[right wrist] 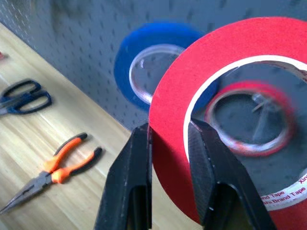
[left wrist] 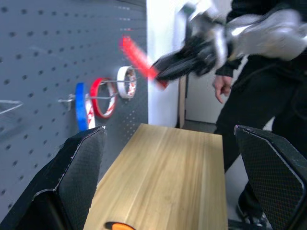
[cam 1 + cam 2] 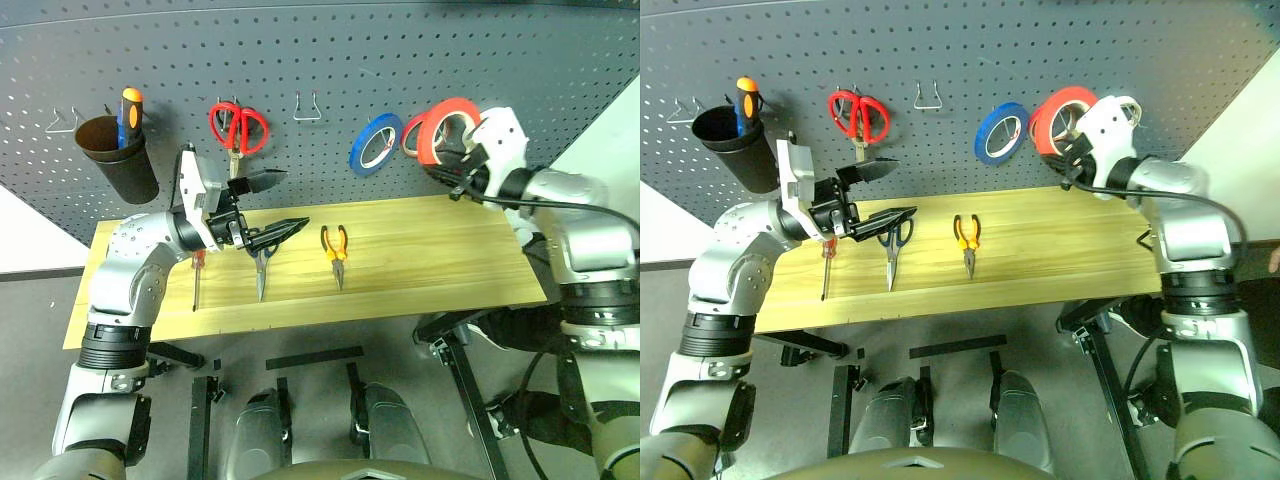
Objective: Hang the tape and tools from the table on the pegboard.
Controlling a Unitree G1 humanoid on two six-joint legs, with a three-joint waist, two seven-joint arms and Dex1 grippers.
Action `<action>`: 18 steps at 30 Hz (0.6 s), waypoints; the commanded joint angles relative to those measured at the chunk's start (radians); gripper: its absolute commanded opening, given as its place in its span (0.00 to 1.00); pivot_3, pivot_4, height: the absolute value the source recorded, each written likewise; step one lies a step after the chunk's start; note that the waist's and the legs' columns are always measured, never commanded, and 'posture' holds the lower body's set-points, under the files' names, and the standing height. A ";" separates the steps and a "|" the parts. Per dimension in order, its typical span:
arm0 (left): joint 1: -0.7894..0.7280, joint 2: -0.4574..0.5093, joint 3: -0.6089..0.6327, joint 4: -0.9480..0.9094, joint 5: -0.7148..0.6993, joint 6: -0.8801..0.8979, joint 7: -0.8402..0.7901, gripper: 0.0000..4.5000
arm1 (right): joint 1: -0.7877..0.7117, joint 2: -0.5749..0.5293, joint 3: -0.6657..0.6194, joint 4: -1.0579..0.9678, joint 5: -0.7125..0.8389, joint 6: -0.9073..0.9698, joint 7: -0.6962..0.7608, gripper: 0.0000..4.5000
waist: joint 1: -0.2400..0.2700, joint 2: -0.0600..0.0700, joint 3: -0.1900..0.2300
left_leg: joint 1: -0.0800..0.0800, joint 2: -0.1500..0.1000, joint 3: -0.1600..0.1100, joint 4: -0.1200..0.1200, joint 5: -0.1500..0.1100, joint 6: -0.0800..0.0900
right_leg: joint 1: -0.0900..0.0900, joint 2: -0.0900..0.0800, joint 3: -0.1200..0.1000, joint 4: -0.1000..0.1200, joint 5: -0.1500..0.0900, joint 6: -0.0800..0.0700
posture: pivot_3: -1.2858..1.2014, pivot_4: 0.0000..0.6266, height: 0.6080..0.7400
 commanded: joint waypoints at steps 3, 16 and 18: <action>-0.006 -0.008 0.000 -0.014 0.024 -0.020 0.017 1.00 | -0.096 0.038 0.021 0.167 -0.056 -0.148 -0.022 0.15 | 0.002 0.000 0.000 | 0.000 0.000 0.000 0.000 0.000 0.000 | 0.000 0.000 0.000 0.000 0.000 0.000 | 0.50 0.20 1.00; 0.024 -0.011 0.014 -0.015 0.066 -0.037 0.071 1.00 | -0.341 0.155 0.053 0.694 -0.175 -0.395 -0.101 0.32 | 0.001 0.000 0.000 | 0.000 0.000 0.000 0.000 0.000 0.000 | 0.000 0.000 0.000 0.001 0.000 0.000 | 0.51 0.21 1.00; 0.032 -0.009 0.016 -0.021 0.068 -0.039 0.076 1.00 | -0.352 0.156 0.056 0.721 -0.186 -0.414 -0.093 0.45 | 0.002 0.000 0.000 | 0.000 0.000 0.000 0.000 0.000 0.000 | 0.000 0.000 0.000 0.002 0.000 0.000 | 0.51 0.21 1.00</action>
